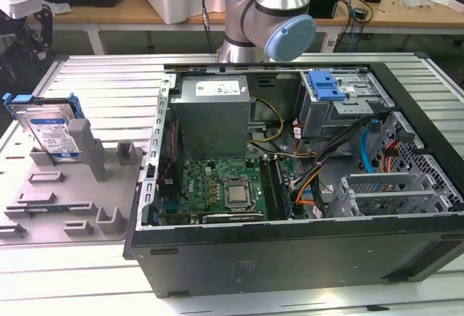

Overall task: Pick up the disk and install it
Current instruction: 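Pick up the disk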

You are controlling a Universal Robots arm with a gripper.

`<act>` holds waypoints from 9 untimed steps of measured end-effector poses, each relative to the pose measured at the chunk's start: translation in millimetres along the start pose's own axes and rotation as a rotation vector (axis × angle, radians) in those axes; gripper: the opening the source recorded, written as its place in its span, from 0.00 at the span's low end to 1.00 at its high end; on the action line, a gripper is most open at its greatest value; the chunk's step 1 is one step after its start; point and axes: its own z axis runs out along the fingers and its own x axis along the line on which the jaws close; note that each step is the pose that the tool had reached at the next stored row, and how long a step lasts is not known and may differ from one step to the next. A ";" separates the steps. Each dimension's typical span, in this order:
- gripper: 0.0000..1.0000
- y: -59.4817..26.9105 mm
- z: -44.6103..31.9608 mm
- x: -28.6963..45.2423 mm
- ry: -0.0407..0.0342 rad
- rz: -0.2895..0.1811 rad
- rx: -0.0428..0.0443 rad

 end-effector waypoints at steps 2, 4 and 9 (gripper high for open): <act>0.50 0.0 0.2 0.0 0.0012 -0.040 0.0012; 0.50 0.0 0.7 0.0 0.0028 -0.096 0.0030; 0.50 0.0 2.1 -0.1 0.0061 -0.214 0.0065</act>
